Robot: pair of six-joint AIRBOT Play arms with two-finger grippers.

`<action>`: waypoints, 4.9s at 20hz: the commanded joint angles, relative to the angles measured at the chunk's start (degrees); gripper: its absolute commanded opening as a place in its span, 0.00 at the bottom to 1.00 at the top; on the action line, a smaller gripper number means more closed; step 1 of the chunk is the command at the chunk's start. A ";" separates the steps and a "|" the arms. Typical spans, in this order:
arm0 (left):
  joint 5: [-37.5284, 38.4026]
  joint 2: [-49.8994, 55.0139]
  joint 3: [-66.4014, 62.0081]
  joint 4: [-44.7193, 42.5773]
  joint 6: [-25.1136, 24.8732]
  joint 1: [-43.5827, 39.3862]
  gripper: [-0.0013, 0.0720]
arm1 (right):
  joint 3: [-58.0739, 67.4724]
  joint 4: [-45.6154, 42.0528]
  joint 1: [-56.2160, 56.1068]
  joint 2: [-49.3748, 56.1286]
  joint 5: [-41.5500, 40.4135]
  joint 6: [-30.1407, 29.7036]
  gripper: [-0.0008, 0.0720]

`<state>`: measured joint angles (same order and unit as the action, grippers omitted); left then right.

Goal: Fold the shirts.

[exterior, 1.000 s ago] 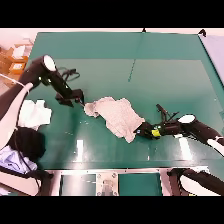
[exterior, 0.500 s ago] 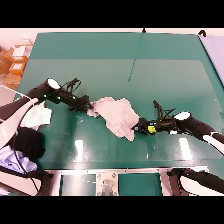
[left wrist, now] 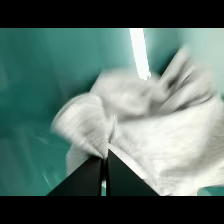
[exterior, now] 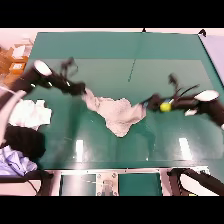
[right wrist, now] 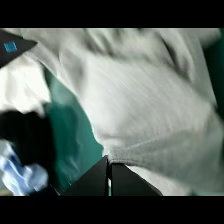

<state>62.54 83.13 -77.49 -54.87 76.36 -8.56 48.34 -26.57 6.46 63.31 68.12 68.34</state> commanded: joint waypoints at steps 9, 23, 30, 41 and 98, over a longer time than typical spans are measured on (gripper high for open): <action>-0.83 -32.24 -39.80 -15.63 6.16 -0.04 0.05 | 47.95 2.36 17.97 -20.57 8.81 5.84 0.02; -3.02 -24.68 -33.94 -20.37 6.80 -0.02 0.05 | 51.78 1.90 17.70 -10.34 0.85 6.03 0.02; -3.65 8.33 -31.50 -14.86 5.68 -0.04 0.05 | 34.64 1.88 10.34 11.98 -6.23 0.55 0.02; -1.18 30.93 -31.50 -15.91 5.66 -0.02 0.05 | 34.49 0.98 6.29 39.54 -9.11 -0.04 0.48; 20.28 9.31 -6.86 -24.52 1.57 2.84 0.69 | 30.12 -39.78 11.78 25.18 15.61 21.14 0.30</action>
<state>84.97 92.53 -80.03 -76.49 80.51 -5.76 92.01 -60.84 17.43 98.19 83.05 89.45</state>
